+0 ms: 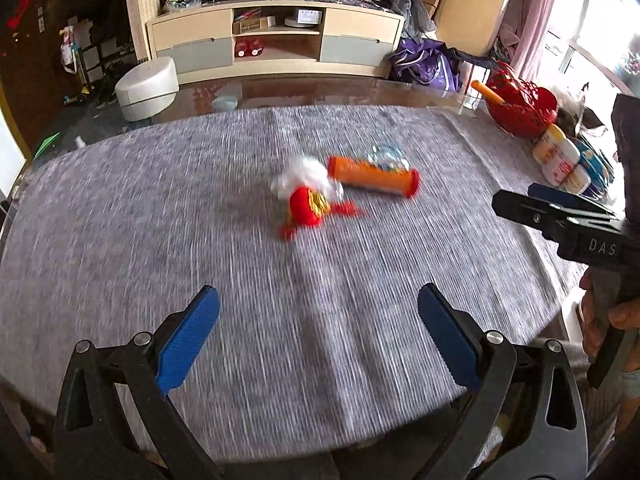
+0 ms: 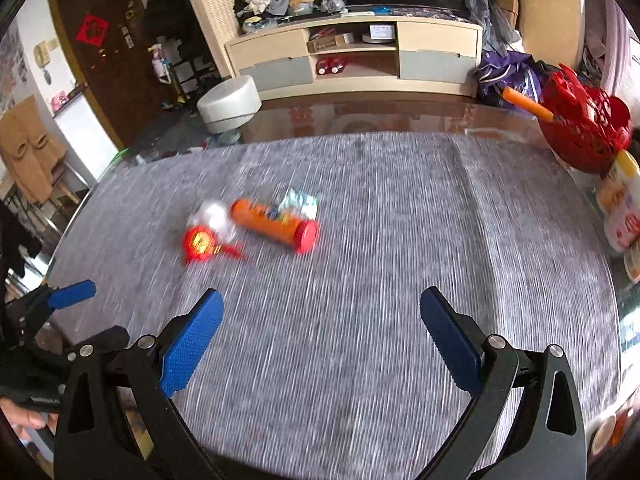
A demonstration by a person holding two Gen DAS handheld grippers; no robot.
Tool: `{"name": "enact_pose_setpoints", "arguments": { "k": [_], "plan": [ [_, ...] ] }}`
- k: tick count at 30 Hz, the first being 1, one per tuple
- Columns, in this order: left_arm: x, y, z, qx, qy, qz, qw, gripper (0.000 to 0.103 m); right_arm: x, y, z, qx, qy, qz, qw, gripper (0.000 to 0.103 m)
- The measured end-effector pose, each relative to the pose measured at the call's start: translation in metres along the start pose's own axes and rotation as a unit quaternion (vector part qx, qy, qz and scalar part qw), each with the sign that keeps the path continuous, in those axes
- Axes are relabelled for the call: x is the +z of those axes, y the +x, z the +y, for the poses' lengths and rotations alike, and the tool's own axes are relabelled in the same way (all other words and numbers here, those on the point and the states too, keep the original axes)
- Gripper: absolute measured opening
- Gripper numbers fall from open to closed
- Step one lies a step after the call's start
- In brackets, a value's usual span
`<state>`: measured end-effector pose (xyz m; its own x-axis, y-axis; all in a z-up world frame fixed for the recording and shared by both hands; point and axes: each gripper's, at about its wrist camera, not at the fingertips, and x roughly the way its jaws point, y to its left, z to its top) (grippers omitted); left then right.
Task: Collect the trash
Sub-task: 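Raise both open tools back above the table, then grasp the red lantern ornament with the left tool while the right tool grasps the teal wrapper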
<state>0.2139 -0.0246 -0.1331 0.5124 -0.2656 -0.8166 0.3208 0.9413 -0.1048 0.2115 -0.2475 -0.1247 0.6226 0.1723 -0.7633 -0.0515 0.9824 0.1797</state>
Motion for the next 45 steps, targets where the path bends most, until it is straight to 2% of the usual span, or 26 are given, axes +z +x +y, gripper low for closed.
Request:
{"name": "enact_pose_setpoints", "arguments": {
  "k": [4, 6, 10, 17, 19, 21, 22, 23, 24, 26, 28, 35, 45],
  "plan": [
    [0.018, 0.031, 0.008, -0.004, -0.009, 0.004, 0.9999, 0.080, 0.021, 0.025, 0.005, 0.003, -0.008, -0.012, 1.000, 0.097],
    [0.024, 0.045, 0.013, -0.008, -0.019, 0.010, 0.9997, 0.073, 0.030, 0.039, 0.007, 0.005, -0.012, -0.010, 1.000, 0.085],
    [0.035, 0.070, 0.023, -0.017, -0.040, 0.021, 0.9988, 0.061, 0.043, 0.069, 0.008, 0.022, -0.010, 0.009, 1.000, 0.073],
    [0.044, 0.092, 0.022, -0.029, -0.038, 0.033, 0.9983, 0.055, 0.055, 0.109, 0.017, 0.038, -0.013, 0.035, 0.999, 0.071],
    [0.045, 0.099, 0.019, -0.031, -0.033, 0.040, 0.9982, 0.045, 0.056, 0.118, 0.019, 0.037, -0.019, 0.044, 0.998, 0.068],
    [0.044, 0.102, 0.016, -0.024, -0.025, 0.038, 0.9987, 0.040, 0.054, 0.125, 0.017, 0.038, -0.018, 0.055, 0.998, 0.053],
    [0.044, 0.103, 0.013, -0.023, -0.019, 0.037, 0.9989, 0.034, 0.053, 0.127, 0.016, 0.039, -0.016, 0.057, 0.997, 0.047],
    [0.045, 0.103, 0.011, -0.022, -0.016, 0.036, 0.9990, 0.033, 0.052, 0.128, 0.014, 0.043, -0.012, 0.061, 0.997, 0.037],
    [0.045, 0.102, 0.011, -0.023, -0.013, 0.035, 0.9991, 0.033, 0.050, 0.128, 0.012, 0.044, -0.010, 0.061, 0.997, 0.029],
    [0.046, 0.101, 0.010, -0.026, -0.008, 0.034, 0.9991, 0.033, 0.048, 0.127, 0.011, 0.042, -0.011, 0.061, 0.997, 0.021],
    [0.045, 0.098, 0.007, -0.024, -0.003, 0.032, 0.9992, 0.033, 0.046, 0.123, 0.010, 0.040, -0.012, 0.061, 0.997, 0.016],
    [0.039, 0.065, -0.001, -0.015, 0.016, 0.015, 0.9996, 0.033, 0.045, 0.082, 0.010, 0.026, -0.027, 0.036, 0.999, 0.016],
    [0.029, -0.031, -0.029, -0.014, 0.040, -0.042, 0.9982, 0.033, 0.044, -0.013, 0.019, 0.029, -0.044, -0.016, 0.998, 0.016]
  ]
}}
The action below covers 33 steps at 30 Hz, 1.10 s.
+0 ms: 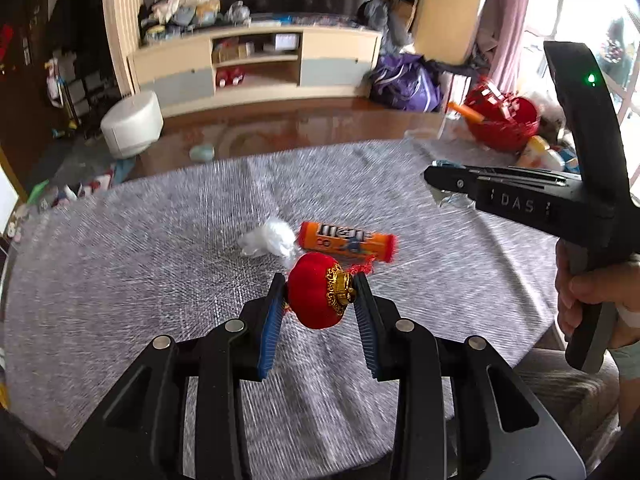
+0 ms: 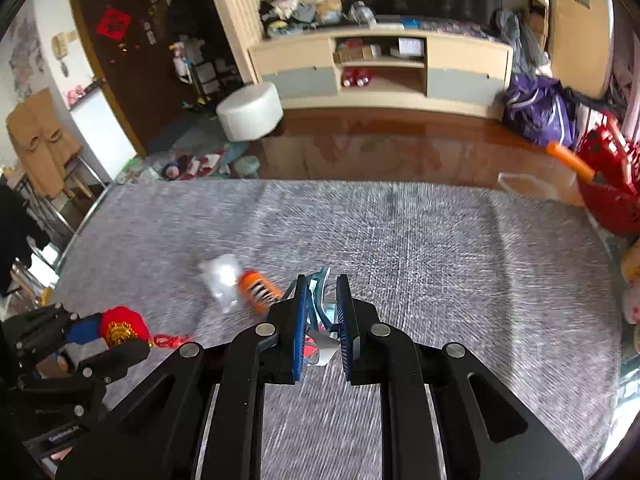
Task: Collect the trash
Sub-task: 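Grasp the red lantern ornament with the left tool while the right tool grasps the teal wrapper, then lower the red ornament and teal wrapper into the bin and open both tools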
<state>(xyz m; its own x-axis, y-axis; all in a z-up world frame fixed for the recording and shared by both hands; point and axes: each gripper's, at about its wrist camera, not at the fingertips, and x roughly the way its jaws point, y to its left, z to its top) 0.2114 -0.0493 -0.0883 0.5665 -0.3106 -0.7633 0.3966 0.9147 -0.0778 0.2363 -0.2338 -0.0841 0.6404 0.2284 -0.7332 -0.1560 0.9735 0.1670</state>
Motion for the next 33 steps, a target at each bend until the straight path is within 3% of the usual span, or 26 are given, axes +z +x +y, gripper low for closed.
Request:
{"name": "enact_pose_setpoints", "arguments": {
  "k": [10, 17, 23, 33],
  "plan": [
    [-0.025, -0.080, -0.038, -0.007, 0.026, -0.037, 0.9990, 0.033, -0.026, -0.092, 0.029, -0.005, -0.031, -0.046, 0.998, 0.016],
    [-0.064, -0.107, -0.058, -0.022, 0.029, -0.042, 0.9985, 0.033, -0.072, -0.127, 0.044, 0.002, -0.048, -0.051, 0.998, 0.016],
    [-0.109, -0.104, -0.069, -0.025, 0.029, -0.016, 0.9991, 0.033, -0.123, -0.132, 0.055, -0.004, -0.068, -0.036, 0.997, 0.016],
    [-0.173, -0.075, -0.072, -0.025, -0.010, 0.021, 0.9994, 0.033, -0.194, -0.094, 0.054, 0.051, -0.002, 0.026, 0.998, 0.016]
  ]
}}
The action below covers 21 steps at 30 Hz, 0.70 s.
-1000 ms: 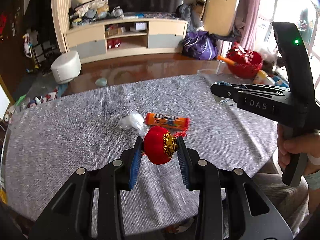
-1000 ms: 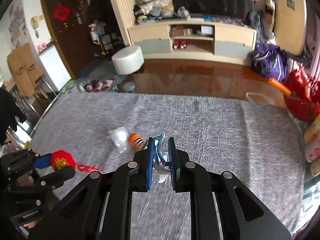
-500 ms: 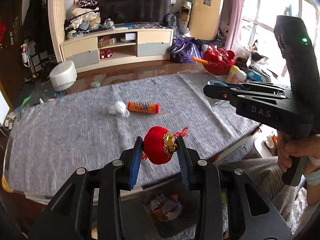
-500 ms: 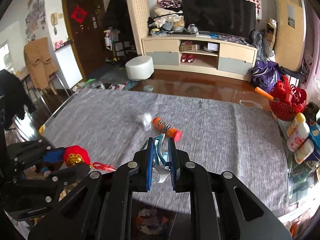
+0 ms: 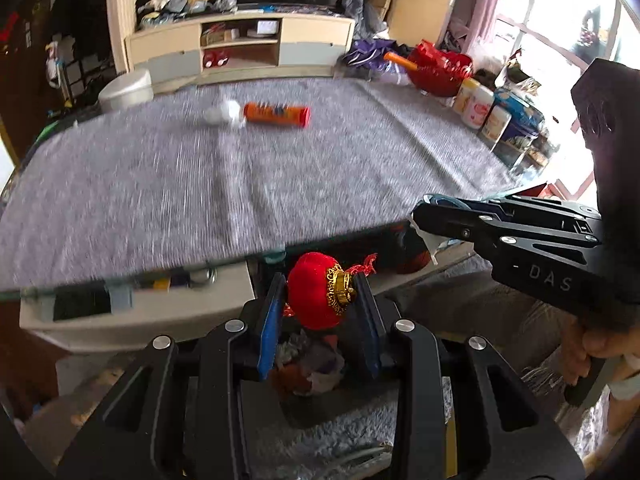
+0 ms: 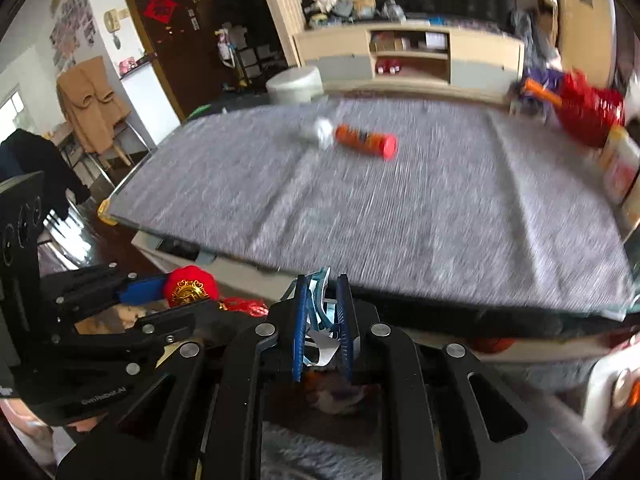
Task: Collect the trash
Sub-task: 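Lower the red ornament and teal wrapper into the bin and open both tools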
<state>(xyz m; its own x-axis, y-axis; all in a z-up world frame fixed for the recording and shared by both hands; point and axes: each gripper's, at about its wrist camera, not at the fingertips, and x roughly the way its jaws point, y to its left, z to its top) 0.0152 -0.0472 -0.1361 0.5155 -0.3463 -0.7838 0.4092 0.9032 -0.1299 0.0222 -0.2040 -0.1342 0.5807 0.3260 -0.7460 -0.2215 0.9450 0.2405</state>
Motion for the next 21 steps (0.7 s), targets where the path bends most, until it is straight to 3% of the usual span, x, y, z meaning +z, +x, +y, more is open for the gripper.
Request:
{"name": "enact_pose_setpoints", "arguments": {
  "k": [11, 21],
  "plan": [
    [-0.054, 0.053, 0.007, 0.001, -0.041, 0.056, 0.9976, 0.033, -0.049, 0.047, -0.005, -0.026, 0.023, 0.045, 0.998, 0.016],
    [-0.084, 0.093, 0.015, -0.005, -0.049, 0.104, 0.9934, 0.033, -0.081, 0.091, -0.033, -0.012, 0.080, 0.106, 0.991, 0.017]
  ]
}}
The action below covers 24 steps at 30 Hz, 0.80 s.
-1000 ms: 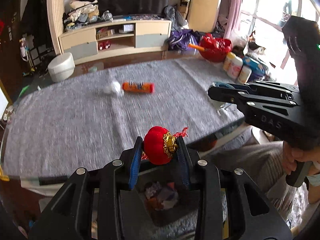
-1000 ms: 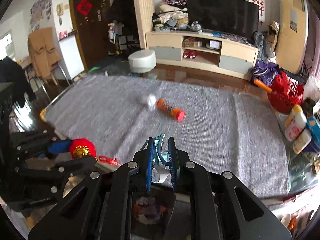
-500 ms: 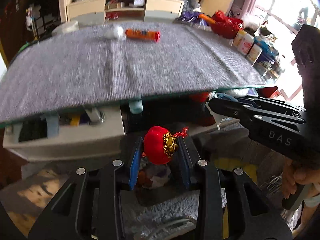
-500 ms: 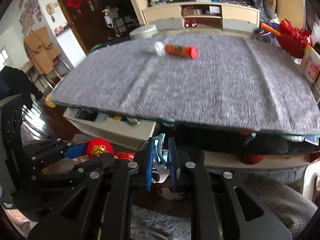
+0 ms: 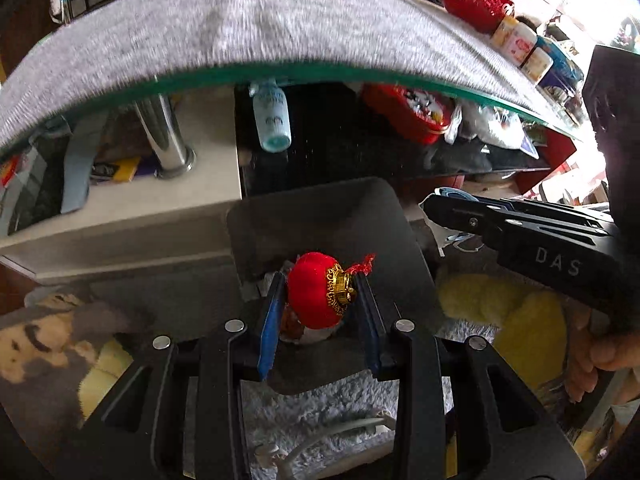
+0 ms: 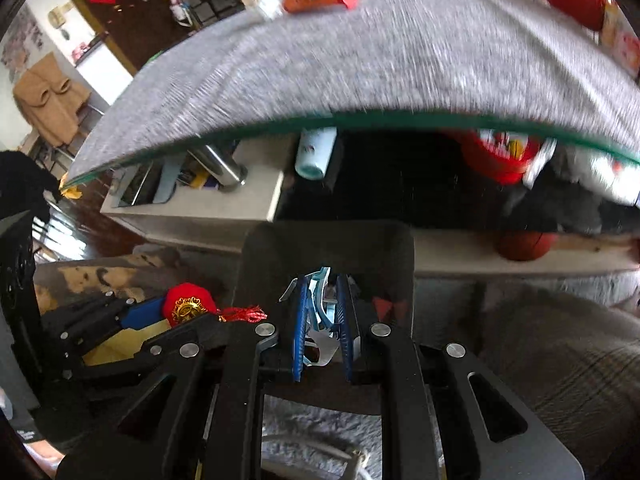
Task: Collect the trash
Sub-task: 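Lower the red ornament and teal wrapper into the bin and open both tools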
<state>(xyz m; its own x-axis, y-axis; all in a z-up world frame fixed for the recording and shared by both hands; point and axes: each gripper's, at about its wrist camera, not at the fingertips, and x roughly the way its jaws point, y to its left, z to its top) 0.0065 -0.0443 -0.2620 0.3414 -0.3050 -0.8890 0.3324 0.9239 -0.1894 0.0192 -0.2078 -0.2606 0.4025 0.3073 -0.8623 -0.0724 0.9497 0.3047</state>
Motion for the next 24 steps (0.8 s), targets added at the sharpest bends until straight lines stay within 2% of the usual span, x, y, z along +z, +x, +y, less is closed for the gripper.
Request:
{"name": "enact_pose_setpoints", "arguments": {
  "k": [9, 11, 13, 15, 19, 21, 24],
  "plan": [
    [-0.002, 0.016, 0.004, -0.013, -0.011, 0.025, 0.9996, 0.033, 0.002, 0.012, -0.006, 0.001, 0.015, 0.013, 1.000, 0.019],
    [-0.002, 0.017, 0.004, -0.015, -0.013, 0.028, 0.9994, 0.035, 0.002, 0.013, -0.006, 0.000, 0.015, 0.014, 1.000, 0.019],
    [-0.002, 0.017, 0.003, -0.015, -0.014, 0.028, 0.9994, 0.043, 0.002, 0.013, -0.007, -0.003, 0.017, 0.015, 1.000, 0.020],
    [-0.001, 0.017, 0.003, -0.011, -0.015, 0.027, 0.9995, 0.050, 0.002, 0.013, -0.009, -0.005, 0.020, 0.015, 1.000, 0.030],
    [0.001, 0.012, 0.004, -0.010, -0.021, 0.024, 0.9995, 0.057, 0.004, 0.010, -0.012, -0.003, 0.031, 0.011, 0.999, 0.039],
    [0.003, 0.008, 0.004, -0.009, -0.021, 0.020, 0.9995, 0.062, 0.006, 0.006, -0.014, -0.002, 0.037, 0.005, 0.999, 0.053],
    [0.006, 0.000, 0.002, -0.005, -0.019, 0.016, 0.9997, 0.068, 0.011, -0.005, -0.014, -0.002, 0.042, -0.010, 0.999, 0.067]
  ]
}}
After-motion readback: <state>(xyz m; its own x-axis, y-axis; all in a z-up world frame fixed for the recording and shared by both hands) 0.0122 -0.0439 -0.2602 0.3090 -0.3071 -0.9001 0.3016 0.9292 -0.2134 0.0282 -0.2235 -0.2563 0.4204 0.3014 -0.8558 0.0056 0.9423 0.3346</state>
